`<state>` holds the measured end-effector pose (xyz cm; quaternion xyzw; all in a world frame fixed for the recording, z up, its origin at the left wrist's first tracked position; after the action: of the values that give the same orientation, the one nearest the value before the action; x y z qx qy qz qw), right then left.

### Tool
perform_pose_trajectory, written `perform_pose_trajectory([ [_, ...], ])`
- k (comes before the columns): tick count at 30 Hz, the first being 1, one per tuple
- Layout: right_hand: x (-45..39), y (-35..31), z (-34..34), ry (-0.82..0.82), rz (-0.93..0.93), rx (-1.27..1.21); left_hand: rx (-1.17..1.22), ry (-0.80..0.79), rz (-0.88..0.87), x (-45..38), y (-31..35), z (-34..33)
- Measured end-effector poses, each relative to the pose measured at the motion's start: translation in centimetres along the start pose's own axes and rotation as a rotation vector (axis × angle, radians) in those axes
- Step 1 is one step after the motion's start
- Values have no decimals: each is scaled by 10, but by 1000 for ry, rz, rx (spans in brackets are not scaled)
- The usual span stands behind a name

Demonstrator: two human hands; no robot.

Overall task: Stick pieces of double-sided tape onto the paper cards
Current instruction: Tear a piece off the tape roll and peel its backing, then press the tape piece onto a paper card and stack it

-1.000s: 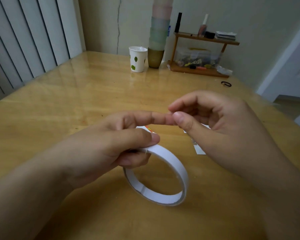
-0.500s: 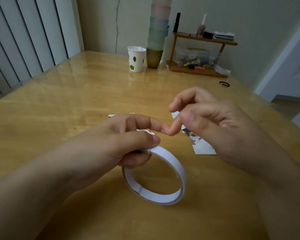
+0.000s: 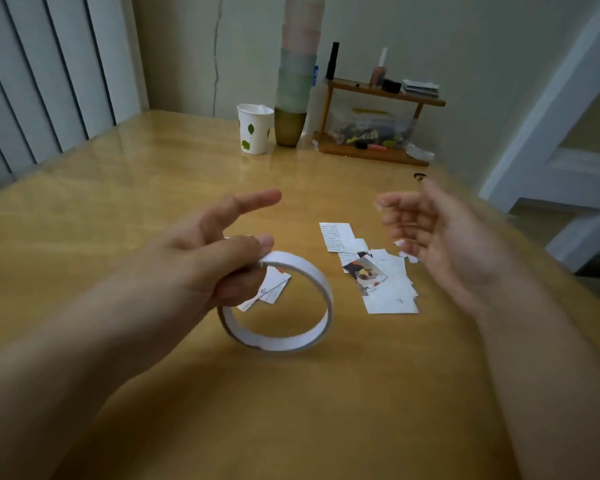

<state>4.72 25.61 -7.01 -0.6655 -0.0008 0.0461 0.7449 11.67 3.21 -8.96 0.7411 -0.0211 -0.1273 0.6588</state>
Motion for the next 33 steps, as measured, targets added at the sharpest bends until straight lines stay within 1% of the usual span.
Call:
perform_pose_trajectory([
  [1, -3, 4, 7, 98, -18, 217, -30, 10, -20, -1, 0, 0],
  [2, -5, 8, 12, 151, -41, 410, -59, 21, -39, -1, -1, 0],
  [4, -7, 16, 14, 150, -66, 660, -94, 37, -64, -2, -1, 0],
  [6, -8, 23, 10, 96, -73, 773, -109, 39, -73, -3, -2, 1],
  [9, -9, 34, 1, 18, -121, 851, -99, 36, -71, -4, -3, 1],
  [15, -11, 41, -2, -47, -108, 815, -128, 51, -76, -5, -5, 1],
  [19, -10, 39, -4, -47, -30, 779, -182, 73, -105, -4, -4, 1],
  [21, -7, 34, -7, -35, 50, 751, -268, 109, -156, -3, 0, 1],
  [24, 3, 16, -15, -61, 155, 590, -493, 196, -245, -1, 2, 3],
  [26, 12, 7, -26, -186, 161, 513, -686, 219, -263, 0, 1, 3],
  [28, 21, 6, -41, -376, 135, 448, -915, 186, -253, 0, 0, 0],
  [30, 28, 13, -54, -533, 91, 410, -1063, 141, -196, 0, -4, -2],
  [31, 30, 17, -60, -581, 82, 440, -1098, 125, -157, 0, -7, -2],
  [33, 33, 22, -68, -630, 109, 573, -1150, 96, -96, 1, -12, -2],
])
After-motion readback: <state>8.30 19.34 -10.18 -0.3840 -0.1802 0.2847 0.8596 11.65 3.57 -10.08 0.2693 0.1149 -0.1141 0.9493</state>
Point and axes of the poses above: each hand's wrist, its own x-axis away from the middle knuckle, its own z-axis out of the back of the hand, y = z × x, the point moved 3 cm from there along -x, towards the middle knuckle, and after that the axes turned 3 degrees about -x, right-handed, at the moved point
